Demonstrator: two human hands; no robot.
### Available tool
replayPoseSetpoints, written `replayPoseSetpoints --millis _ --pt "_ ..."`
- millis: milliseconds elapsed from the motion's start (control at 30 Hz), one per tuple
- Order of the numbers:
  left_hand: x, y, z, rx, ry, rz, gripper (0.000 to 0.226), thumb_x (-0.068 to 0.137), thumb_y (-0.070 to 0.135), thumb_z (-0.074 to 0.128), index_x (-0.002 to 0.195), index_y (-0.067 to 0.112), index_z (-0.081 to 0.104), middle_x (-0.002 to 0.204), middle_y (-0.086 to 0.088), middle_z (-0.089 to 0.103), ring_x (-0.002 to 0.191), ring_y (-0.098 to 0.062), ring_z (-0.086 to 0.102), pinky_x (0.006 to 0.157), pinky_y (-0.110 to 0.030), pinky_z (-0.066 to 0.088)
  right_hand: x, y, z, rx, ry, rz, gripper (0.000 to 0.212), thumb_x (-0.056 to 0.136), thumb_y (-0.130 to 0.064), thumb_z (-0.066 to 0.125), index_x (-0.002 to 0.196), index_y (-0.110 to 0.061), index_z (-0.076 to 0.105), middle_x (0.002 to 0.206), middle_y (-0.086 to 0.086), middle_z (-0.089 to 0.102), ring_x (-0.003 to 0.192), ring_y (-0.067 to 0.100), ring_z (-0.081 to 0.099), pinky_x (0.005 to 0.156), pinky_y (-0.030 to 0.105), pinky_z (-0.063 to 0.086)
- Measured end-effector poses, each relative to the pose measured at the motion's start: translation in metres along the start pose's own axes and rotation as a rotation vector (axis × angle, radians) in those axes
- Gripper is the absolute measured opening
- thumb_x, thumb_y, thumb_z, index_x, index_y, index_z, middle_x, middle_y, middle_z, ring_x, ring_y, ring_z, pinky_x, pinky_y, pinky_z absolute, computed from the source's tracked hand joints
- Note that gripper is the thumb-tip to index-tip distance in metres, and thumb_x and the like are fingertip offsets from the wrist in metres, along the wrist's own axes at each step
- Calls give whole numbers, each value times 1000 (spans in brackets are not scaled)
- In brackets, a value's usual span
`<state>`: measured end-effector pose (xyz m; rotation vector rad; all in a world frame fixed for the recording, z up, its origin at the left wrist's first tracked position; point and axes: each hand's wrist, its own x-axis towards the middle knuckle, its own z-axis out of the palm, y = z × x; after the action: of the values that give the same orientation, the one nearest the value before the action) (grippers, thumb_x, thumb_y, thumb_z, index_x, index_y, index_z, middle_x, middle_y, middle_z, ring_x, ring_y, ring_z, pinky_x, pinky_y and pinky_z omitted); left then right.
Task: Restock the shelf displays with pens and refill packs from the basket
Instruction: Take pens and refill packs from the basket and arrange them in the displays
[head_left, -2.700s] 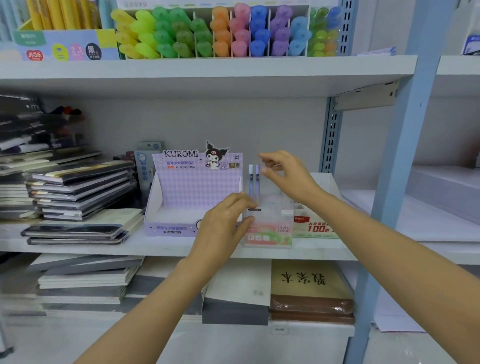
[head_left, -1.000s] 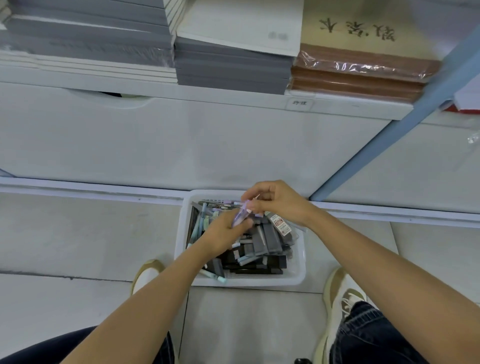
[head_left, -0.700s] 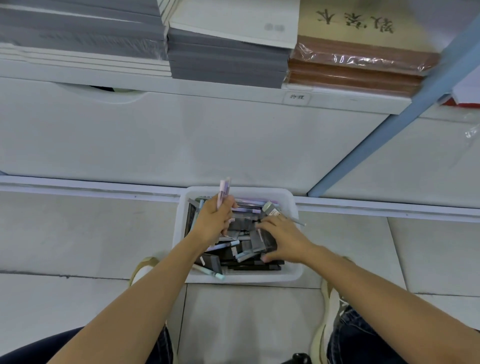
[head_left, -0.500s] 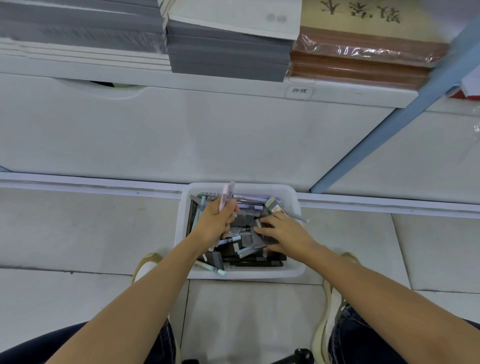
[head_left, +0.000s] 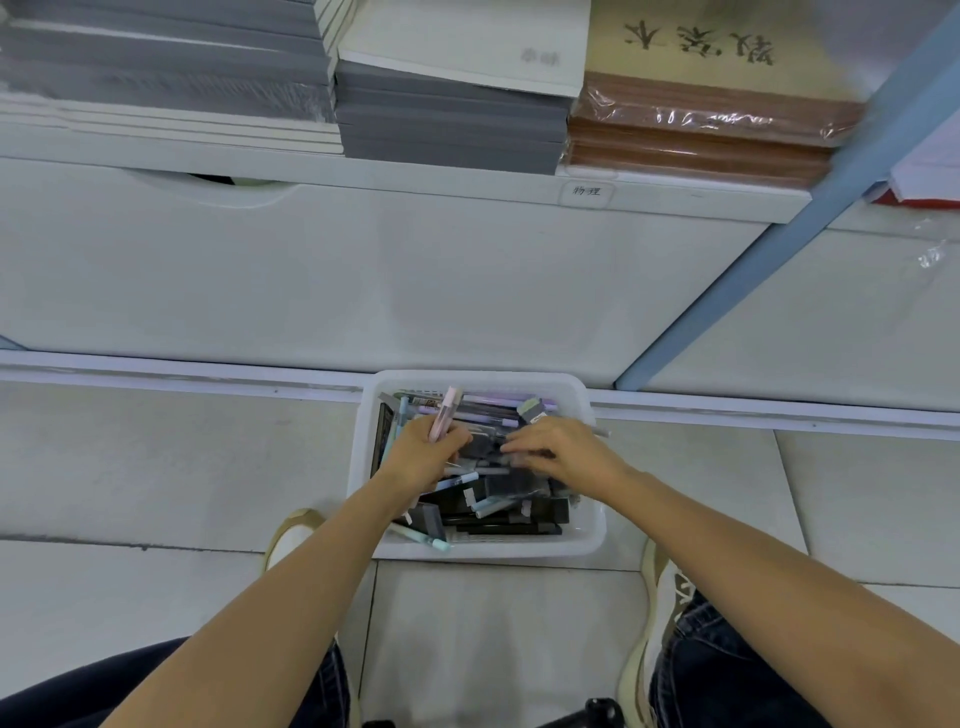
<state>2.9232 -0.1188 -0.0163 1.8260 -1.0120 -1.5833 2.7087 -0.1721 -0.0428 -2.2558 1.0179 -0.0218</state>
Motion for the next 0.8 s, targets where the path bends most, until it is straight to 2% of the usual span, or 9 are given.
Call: replayPoseSetpoints --millis 100,167,200,333,433,533,600,700,800 --pt "2 1 -4 -1 31 72 14 90 31 67 94 18 70 82 0 67 56 -7 55 58 -22 45 8 -10 -24 234 125 137 12 91 -32 64 89 -23 71 68 -11 64 57 3 57 59 19 42" --pt "1 8 -6 -14 8 125 19 82 36 75 97 25 73 95 5 74 85 -9 68 78 -26 52 15 -17 -47 455 110 191 14 90 -28 66 76 -27 68 60 -10 63 49 8 56 52 19 43" --pt "0 12 -6 -24 -24 139 23 79 37 78 97 24 74 96 5 75 89 -11 69 80 -26 54 17 -21 -57 568 74 197 17 90 -26 67 74 -26 69 60 -8 64 48 10 57 50 20 45" --pt "-9 29 -4 -20 -143 210 12 75 29 82 70 23 73 70 4 73 65 -10 68 59 -20 51 26 -36 -84 738 -132 164 20 89 -25 68 69 -27 73 61 -4 65 48 8 53 48 19 44" --pt "-20 43 -8 -104 -152 247 10 82 23 77 83 13 75 72 0 75 64 -10 70 56 -16 51 30 -40 -97 813 -115 154 20 87 -18 70 69 -25 74 62 -3 66 51 11 56 48 20 46" --pt "-25 58 -18 -196 -14 254 10 87 21 72 80 14 69 49 9 60 39 -2 48 40 -12 36 29 -46 -113 915 -4 152 7 83 -15 71 83 -20 76 76 3 74 65 11 64 54 18 51" --pt "-27 66 -25 -265 82 252 17 88 24 71 76 13 66 48 7 51 38 -9 33 37 -18 28 28 -51 -120 971 103 144 23 79 -19 72 97 -4 73 86 8 75 76 14 68 58 18 54" --pt "-36 80 -33 -369 227 306 18 90 21 69 74 15 63 45 13 54 34 -1 41 36 -12 33 25 -64 -127 980 165 110 13 86 -6 67 98 0 68 87 8 74 77 16 70 63 22 58" --pt "-48 98 -40 -264 300 444 21 89 21 70 72 11 62 50 14 56 41 1 47 45 -11 39 17 -86 -137 884 6 108 17 89 -4 66 106 -5 63 90 12 74 79 21 72 67 22 57"
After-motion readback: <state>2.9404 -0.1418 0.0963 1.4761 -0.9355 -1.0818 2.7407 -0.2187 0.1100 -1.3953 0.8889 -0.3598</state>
